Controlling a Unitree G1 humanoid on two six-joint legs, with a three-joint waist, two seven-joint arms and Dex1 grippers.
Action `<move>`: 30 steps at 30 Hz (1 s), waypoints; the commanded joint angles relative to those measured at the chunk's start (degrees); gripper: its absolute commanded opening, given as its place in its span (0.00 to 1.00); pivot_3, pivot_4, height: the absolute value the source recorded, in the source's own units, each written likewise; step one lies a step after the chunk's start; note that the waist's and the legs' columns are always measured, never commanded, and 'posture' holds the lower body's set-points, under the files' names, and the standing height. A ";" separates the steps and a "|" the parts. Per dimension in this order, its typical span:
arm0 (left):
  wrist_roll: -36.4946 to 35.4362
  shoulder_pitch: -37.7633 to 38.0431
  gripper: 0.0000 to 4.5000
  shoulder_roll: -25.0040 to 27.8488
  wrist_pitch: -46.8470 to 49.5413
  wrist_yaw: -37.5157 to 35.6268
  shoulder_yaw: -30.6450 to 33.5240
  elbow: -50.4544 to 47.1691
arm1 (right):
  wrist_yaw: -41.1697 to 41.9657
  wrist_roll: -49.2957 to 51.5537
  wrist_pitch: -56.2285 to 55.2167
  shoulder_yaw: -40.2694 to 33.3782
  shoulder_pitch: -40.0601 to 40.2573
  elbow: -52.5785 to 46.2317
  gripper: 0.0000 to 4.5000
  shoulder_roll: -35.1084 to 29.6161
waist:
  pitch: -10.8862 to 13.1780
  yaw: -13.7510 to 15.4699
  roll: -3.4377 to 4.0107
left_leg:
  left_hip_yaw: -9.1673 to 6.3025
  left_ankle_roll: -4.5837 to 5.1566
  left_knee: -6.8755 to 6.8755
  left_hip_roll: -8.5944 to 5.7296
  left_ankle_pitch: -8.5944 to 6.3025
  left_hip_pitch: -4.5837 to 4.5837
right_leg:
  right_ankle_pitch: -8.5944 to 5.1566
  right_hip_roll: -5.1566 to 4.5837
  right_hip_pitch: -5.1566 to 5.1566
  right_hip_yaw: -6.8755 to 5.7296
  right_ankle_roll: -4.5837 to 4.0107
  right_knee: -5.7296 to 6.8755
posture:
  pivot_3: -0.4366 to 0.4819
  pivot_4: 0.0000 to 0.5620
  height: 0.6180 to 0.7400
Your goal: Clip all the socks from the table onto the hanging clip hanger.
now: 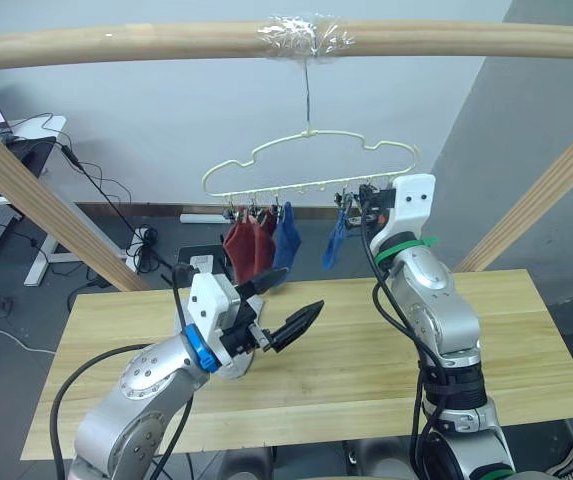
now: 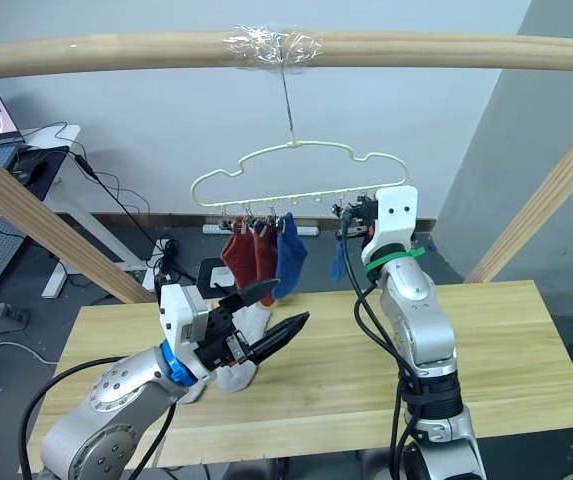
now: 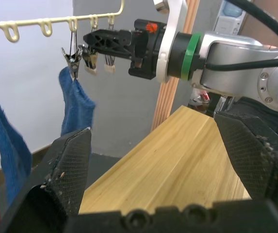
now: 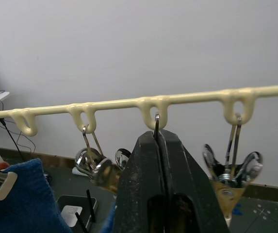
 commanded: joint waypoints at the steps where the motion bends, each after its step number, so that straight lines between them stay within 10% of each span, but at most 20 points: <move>1: -0.73 -0.76 1.00 -0.04 0.00 0.25 -0.02 -1.77 | 0.26 0.57 -1.46 -0.39 -1.16 -1.12 0.01 0.00 | 0.00 0.00 0.00 | 0.00 0.00 0.00 0.00 0.00 0.00 | 0.00 0.00 0.00 0.00 0.00 0.00 | 0.48 0.34 1.00; 15: 0.08 -0.58 1.00 -0.05 0.33 0.56 -0.50 -1.97 | 3.16 1.72 -1.31 -2.97 -2.65 0.80 0.01 -4.85 | 0.00 0.00 0.00 | 0.01 0.00 0.00 0.00 0.00 -0.01 | 0.00 0.00 0.00 0.00 0.00 0.00 | 0.47 0.34 1.00; 22: -0.10 -0.32 1.00 0.03 0.31 0.66 -0.79 -2.15 | 2.37 1.91 -1.27 -2.75 -2.05 -0.17 0.41 -4.21 | 0.00 0.00 0.00 | 0.01 0.01 0.01 0.00 0.00 -0.01 | 0.00 0.00 0.00 0.00 0.00 0.00 | 0.47 0.34 1.00; 30: 0.01 -0.38 1.00 0.04 0.08 0.51 -1.14 -1.91 | 1.75 1.15 -1.33 -1.75 -1.05 -1.30 0.41 -4.40 | 0.00 0.00 0.00 | 0.01 0.00 0.01 0.00 0.00 -0.01 | 0.00 0.00 0.00 0.01 0.00 0.00 | 0.47 0.34 1.00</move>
